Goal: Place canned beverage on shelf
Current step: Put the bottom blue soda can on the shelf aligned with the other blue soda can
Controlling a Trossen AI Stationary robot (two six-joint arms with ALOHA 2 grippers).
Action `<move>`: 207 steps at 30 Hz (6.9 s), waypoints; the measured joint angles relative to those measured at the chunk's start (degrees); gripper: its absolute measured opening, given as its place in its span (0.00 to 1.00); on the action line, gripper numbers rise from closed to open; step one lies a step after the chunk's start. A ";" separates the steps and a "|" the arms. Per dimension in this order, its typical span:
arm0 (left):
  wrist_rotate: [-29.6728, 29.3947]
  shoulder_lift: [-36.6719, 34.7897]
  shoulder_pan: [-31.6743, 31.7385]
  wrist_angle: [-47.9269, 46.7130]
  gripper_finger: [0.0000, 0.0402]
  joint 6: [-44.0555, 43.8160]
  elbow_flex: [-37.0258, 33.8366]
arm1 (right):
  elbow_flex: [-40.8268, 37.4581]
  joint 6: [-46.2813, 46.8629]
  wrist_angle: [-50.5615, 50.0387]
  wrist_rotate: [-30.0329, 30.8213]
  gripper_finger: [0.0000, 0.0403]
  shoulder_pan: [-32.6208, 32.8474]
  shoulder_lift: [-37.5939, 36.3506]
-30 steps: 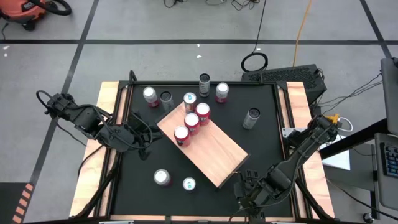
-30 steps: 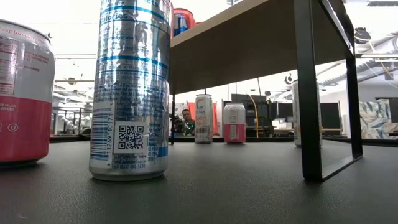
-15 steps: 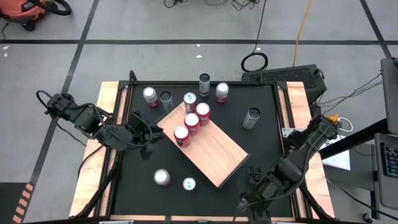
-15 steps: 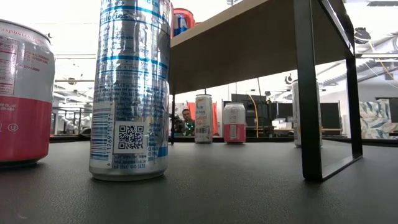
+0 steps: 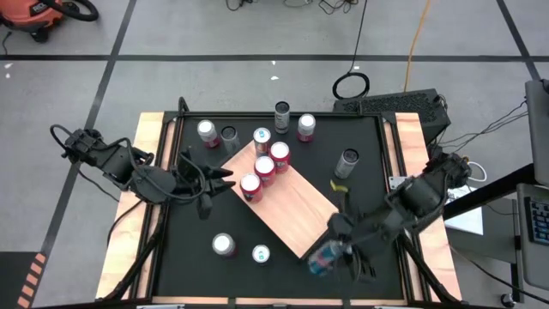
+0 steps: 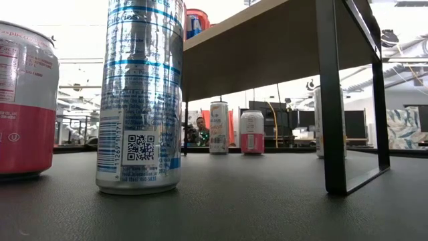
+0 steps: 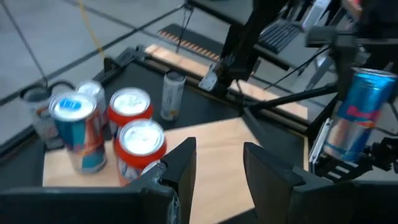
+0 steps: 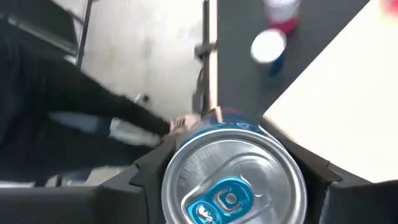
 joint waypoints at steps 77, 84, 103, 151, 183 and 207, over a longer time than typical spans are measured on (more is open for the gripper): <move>3.76 6.15 11.28 24.76 0.68 34.75 0.02 | 5.09 -31.49 26.50 -0.05 0.52 -30.60 0.11; 3.62 6.17 11.26 25.08 0.62 34.62 0.00 | 5.09 -31.44 26.83 0.05 0.54 -30.60 0.11; 3.13 6.21 11.26 44.03 0.61 26.83 -0.02 | 5.11 -28.69 26.36 -1.22 0.87 -31.96 -4.47; 6.26 16.07 11.61 81.03 0.61 28.37 0.11 | 5.00 -18.62 42.29 -18.05 0.69 -33.97 1.29; -7.85 9.76 5.50 74.58 0.78 35.97 -0.02 | 4.98 -19.06 36.03 -19.61 0.51 -33.90 1.25; -5.95 3.86 5.49 54.06 0.78 22.28 0.02 | 4.98 -23.37 21.29 -19.68 0.52 -33.90 1.18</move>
